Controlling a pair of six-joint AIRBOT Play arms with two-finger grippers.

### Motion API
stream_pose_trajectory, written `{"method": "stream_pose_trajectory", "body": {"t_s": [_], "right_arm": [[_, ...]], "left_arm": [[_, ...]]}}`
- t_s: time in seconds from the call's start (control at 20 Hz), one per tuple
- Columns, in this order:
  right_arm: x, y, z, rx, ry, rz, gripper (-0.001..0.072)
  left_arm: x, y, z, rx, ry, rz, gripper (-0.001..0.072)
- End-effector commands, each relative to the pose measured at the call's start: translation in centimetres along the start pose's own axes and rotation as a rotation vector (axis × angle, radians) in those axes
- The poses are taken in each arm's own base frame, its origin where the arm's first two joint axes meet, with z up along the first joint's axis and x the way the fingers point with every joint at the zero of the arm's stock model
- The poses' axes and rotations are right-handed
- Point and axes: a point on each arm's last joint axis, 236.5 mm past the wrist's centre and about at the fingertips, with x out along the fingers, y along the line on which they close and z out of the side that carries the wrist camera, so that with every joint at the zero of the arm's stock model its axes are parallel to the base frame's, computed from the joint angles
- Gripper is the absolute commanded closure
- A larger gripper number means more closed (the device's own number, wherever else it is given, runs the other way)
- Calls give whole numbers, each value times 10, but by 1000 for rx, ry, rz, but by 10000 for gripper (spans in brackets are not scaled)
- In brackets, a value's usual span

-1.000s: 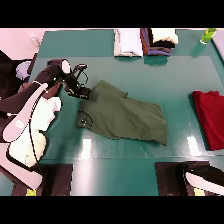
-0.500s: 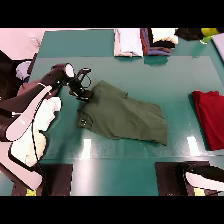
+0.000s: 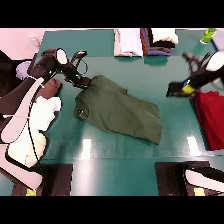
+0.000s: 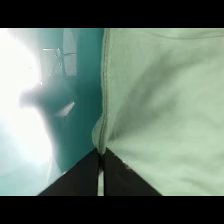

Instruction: Fold the shirts.

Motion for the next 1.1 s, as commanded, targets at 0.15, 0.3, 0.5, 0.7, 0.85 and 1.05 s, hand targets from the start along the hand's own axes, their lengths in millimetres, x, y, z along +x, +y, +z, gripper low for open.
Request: {"method": "stream_pose_trajectory", "body": {"t_s": [0.15, 0.3, 0.5, 0.7, 0.85, 1.05], "right_arm": [[93, 6, -19, 30, 98, 28, 249], [105, 11, -8, 21, 106, 28, 266], [112, 11, 2, 20, 104, 27, 493], [94, 14, 18, 10, 10, 33, 688], [24, 20, 50, -43, -201, 53, 689], [-151, 45, 77, -152, -577, 86, 689]], "left_arm": [[-6, -1, 1, 2, 0, -4, 682], [-6, -2, 0, 2, 4, -4, 682], [-6, -1, 0, 2, 4, -4, 682], [-16, -1, 4, 3, -20, 8, 683], [-81, 7, 27, 49, -167, 103, 683], [-251, -19, 48, 119, -529, 171, 682]]}}
